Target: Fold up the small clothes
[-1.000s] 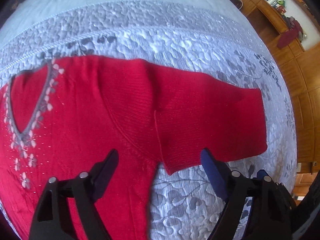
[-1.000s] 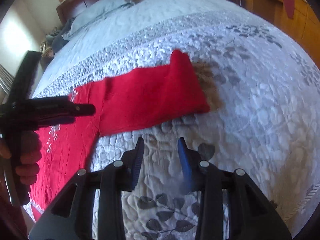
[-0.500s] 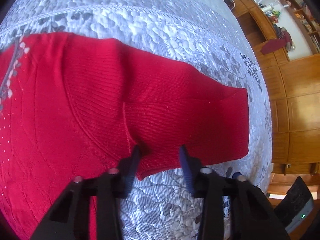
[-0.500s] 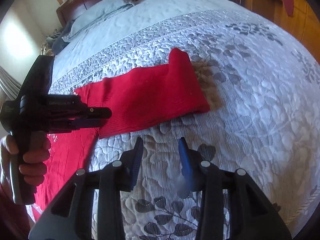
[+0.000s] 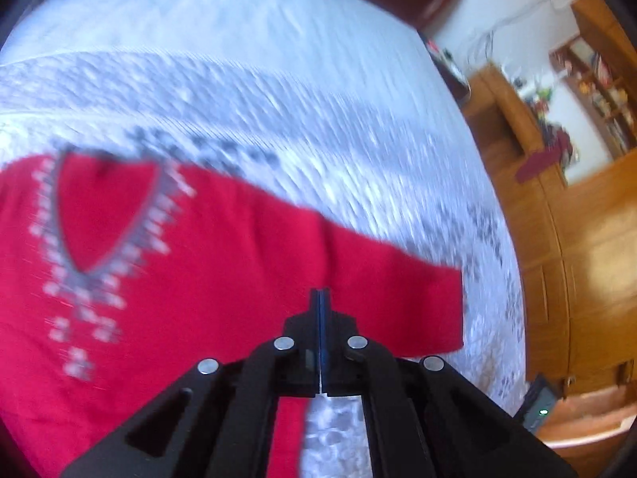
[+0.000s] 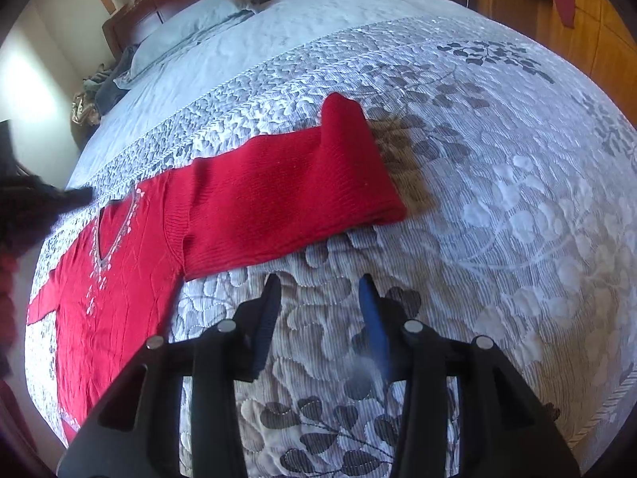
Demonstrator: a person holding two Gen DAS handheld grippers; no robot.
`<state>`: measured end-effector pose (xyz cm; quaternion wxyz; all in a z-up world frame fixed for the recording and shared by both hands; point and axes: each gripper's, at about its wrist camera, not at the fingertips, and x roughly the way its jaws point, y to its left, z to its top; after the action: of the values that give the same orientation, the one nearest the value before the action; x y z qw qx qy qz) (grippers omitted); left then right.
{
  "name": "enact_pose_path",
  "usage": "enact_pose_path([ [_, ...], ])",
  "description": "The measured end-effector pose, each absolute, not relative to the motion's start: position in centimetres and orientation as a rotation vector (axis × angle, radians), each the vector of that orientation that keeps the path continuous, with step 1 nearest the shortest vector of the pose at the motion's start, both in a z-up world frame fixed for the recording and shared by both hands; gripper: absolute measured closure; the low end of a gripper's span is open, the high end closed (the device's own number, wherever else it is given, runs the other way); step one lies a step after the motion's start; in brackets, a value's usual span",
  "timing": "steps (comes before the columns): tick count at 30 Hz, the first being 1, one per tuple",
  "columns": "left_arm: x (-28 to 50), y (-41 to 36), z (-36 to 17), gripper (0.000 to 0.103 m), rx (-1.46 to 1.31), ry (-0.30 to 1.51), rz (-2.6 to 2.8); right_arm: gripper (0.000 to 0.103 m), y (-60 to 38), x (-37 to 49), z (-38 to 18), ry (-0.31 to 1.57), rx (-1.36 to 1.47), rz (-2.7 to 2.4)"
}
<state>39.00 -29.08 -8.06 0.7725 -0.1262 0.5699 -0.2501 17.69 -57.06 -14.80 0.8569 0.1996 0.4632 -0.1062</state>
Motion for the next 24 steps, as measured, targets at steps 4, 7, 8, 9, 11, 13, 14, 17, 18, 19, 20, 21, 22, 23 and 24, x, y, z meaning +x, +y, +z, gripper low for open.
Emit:
enact_pose_path([
  [4,38.5,-30.1,-9.8,0.103,-0.183,1.316,-0.562,0.062,-56.3,18.3,-15.1,0.984,0.418,-0.212],
  [7,37.6,-33.4,-13.5,0.101,-0.173,1.414,-0.621,0.062,-55.5,18.6,-15.4,0.994,0.401,-0.194],
  [8,37.4,-34.5,-14.6,0.099,-0.174,1.438,-0.632,0.062,-55.3,18.7,-15.4,0.998,0.387,-0.186],
  [9,37.4,-35.5,-15.5,0.093,-0.172,1.459,-0.639,0.062,-55.2,18.7,-15.5,1.001,0.377,-0.185],
  [11,37.5,-37.5,-17.5,0.087,-0.15,1.493,-0.631,0.062,-55.3,18.7,-15.7,1.006,0.367,-0.19],
  [13,37.9,-38.8,-19.0,0.085,-0.143,1.517,-0.614,0.062,-56.0,18.6,-15.9,1.008,0.386,-0.189],
  [14,38.1,-39.2,-19.5,0.082,-0.153,1.526,-0.61,0.062,-56.2,18.5,-15.9,1.007,0.392,-0.19],
  [17,38.5,-39.5,-19.6,0.065,-0.195,1.523,-0.61,0.062,-57.1,18.1,-15.8,0.997,0.416,-0.199],
  [18,38.6,-39.5,-19.4,0.061,-0.206,1.517,-0.613,0.062,-57.3,18.1,-15.8,0.993,0.424,-0.199],
  [19,38.6,-39.7,-19.2,0.059,-0.21,1.509,-0.618,0.062,-57.4,18.0,-15.7,0.991,0.43,-0.2],
  [20,38.5,-39.9,-19.1,0.059,-0.21,1.504,-0.622,0.062,-57.4,18.1,-15.7,0.989,0.434,-0.2],
  [21,38.5,-40.1,-19.1,0.061,-0.209,1.501,-0.626,0.062,-57.4,18.0,-15.6,0.988,0.434,-0.198],
  [22,38.5,-40.4,-19.1,0.068,-0.203,1.502,-0.622,0.062,-57.4,18.0,-15.6,0.987,0.433,-0.197],
  [23,38.4,-40.5,-19.2,0.078,-0.198,1.504,-0.616,0.062,-57.3,18.0,-15.4,0.983,0.429,-0.197],
  [24,38.4,-40.5,-19.4,0.094,-0.204,1.508,-0.616,0.062,-57.3,17.9,-15.3,0.979,0.427,-0.198],
])
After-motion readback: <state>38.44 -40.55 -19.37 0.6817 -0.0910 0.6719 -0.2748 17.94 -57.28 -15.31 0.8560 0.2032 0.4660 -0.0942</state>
